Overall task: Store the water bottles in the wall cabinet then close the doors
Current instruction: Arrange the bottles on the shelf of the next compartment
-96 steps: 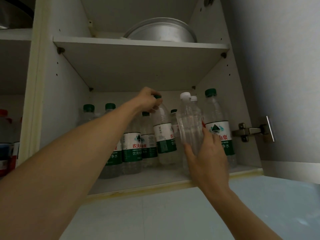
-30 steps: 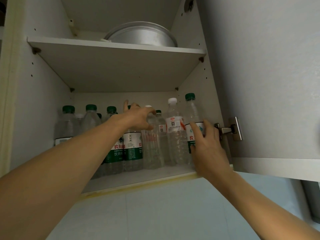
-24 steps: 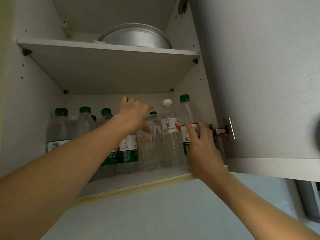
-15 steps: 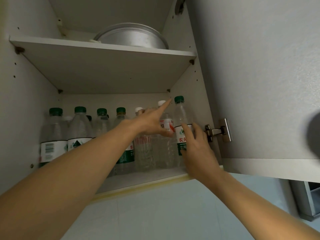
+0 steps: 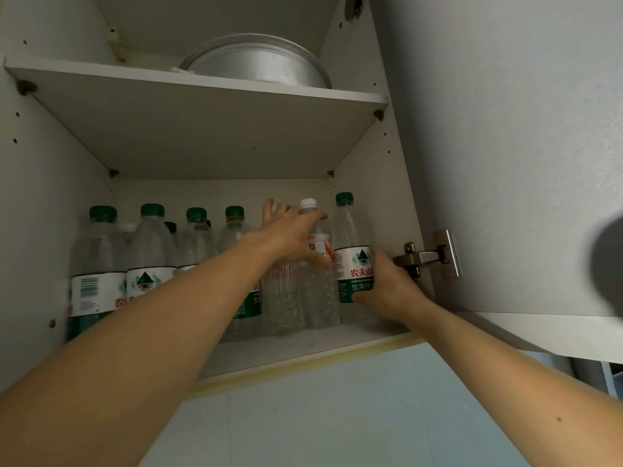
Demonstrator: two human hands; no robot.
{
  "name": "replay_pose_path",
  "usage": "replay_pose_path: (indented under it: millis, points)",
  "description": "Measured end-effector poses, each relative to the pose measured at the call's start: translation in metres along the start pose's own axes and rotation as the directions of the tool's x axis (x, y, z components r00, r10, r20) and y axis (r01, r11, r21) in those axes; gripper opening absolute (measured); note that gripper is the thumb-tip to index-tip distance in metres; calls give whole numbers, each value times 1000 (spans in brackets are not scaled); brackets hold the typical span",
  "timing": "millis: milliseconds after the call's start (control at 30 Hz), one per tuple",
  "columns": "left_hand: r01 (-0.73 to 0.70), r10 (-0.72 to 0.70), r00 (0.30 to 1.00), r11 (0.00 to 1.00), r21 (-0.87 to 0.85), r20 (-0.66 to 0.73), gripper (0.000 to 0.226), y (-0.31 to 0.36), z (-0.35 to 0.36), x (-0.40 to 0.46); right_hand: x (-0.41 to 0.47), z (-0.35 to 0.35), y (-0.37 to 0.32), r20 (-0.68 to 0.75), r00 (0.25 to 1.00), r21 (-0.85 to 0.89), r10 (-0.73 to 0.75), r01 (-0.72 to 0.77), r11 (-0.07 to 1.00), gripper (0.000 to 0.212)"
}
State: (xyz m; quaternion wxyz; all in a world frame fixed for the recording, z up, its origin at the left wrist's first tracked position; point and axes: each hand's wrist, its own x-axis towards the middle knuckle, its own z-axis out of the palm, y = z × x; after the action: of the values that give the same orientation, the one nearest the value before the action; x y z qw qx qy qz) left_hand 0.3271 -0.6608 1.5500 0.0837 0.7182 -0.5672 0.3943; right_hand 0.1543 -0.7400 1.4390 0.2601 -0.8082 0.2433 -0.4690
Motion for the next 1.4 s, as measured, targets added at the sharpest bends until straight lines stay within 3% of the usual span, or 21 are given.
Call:
replay_pose_path:
  millis: [400,567,700,1067,1233,1300,1400]
  points:
    - [31,-35,999,992,126,28,107,13,-3,-2,16,11,1,5,997,-99,71,-70,993,67]
    - [-34,38,999,972,233,-15,137,-5,1,-26,14,8,6,29,998,-115,54,-50,992,61]
    - [-16,7,999,953,303,32,152,-22,14,-52,14,10,9,29,998,-120,54,-50,992,60]
    - [37,-28,999,936,351,-30,147,-10,22,-66,15,11,1,88,994,-184,67,-50,982,63]
    - [-11,29,998,944,329,-51,128,1,17,-76,-3,3,-10,104,994,-218,42,-19,976,47]
    - [-27,51,996,962,273,-79,113,7,3,-82,-18,-4,-21,98,995,-221,-1,23,975,40]
    - [32,-25,988,999,43,-150,98,18,-26,-99,-51,-20,-42,24,997,-247,-71,75,966,33]
